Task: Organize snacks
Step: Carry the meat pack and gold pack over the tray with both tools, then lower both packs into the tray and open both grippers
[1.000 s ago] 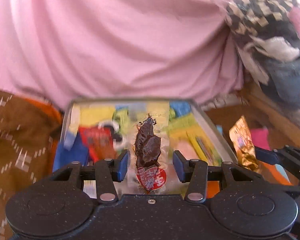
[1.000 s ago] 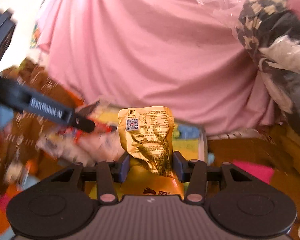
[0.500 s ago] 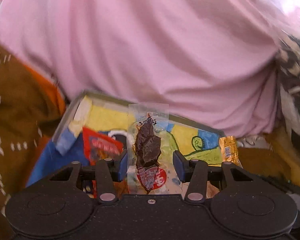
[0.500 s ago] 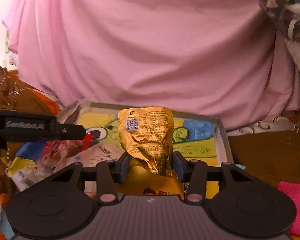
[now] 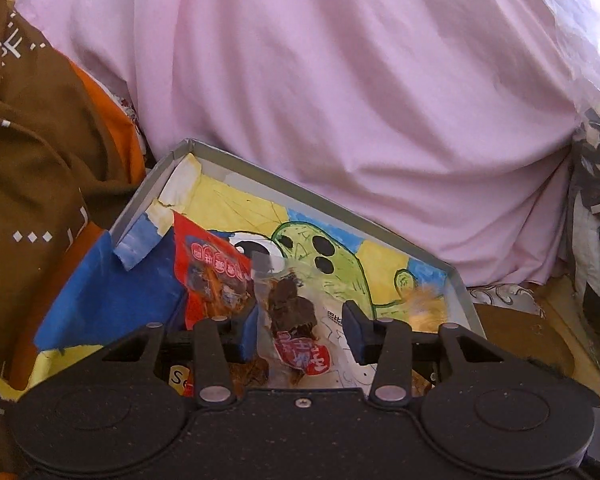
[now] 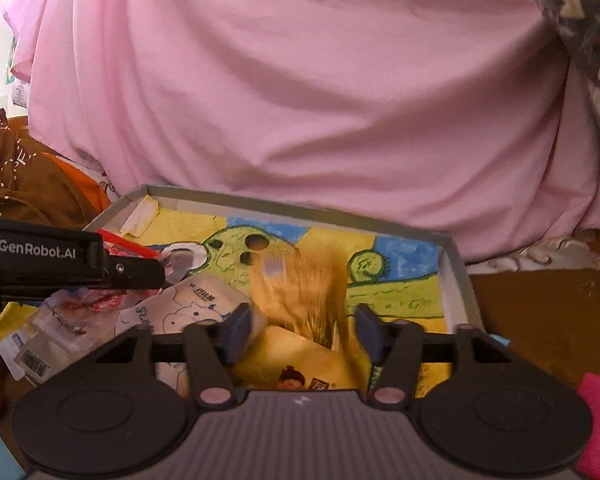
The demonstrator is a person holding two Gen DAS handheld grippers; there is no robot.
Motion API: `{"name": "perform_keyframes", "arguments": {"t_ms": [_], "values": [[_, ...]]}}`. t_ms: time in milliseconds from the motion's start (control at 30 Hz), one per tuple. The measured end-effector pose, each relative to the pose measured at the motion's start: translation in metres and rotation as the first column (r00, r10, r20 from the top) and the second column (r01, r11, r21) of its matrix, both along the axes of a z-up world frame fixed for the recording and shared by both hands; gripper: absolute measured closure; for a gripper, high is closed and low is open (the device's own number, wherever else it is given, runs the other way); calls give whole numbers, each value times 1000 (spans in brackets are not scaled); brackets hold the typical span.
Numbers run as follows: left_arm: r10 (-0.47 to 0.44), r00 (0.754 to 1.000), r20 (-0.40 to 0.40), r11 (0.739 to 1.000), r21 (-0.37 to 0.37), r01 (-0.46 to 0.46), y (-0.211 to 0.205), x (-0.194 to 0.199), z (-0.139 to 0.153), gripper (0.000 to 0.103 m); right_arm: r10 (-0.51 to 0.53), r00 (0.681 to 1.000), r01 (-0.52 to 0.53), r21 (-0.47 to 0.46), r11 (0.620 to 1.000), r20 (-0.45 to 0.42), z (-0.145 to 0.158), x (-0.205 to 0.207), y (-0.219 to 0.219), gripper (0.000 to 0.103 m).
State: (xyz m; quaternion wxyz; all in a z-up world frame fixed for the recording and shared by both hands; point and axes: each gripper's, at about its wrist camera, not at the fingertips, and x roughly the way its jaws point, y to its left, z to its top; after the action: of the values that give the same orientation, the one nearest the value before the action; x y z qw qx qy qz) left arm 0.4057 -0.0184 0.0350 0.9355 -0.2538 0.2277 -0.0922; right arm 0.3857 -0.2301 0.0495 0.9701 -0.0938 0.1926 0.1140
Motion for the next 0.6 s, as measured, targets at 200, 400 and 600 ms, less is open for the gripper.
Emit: {"name": "perform_keyframes", "arguments": {"t_ms": [200, 400, 600], "values": [[-7, 1000, 27, 1000, 7, 7, -3, -12, 10, 32, -16, 1000, 16, 34, 999, 24, 13, -15, -9, 11], [1, 998, 69, 1000, 30, -3, -2, -32, 30, 17, -42, 997, 39, 46, 998, 64, 26, -43, -24, 2], [3, 995, 99, 997, 77, -11, -5, -60, 47, 7, -83, 991, 71, 118, 990, 105, 41, -80, -37, 0]]}}
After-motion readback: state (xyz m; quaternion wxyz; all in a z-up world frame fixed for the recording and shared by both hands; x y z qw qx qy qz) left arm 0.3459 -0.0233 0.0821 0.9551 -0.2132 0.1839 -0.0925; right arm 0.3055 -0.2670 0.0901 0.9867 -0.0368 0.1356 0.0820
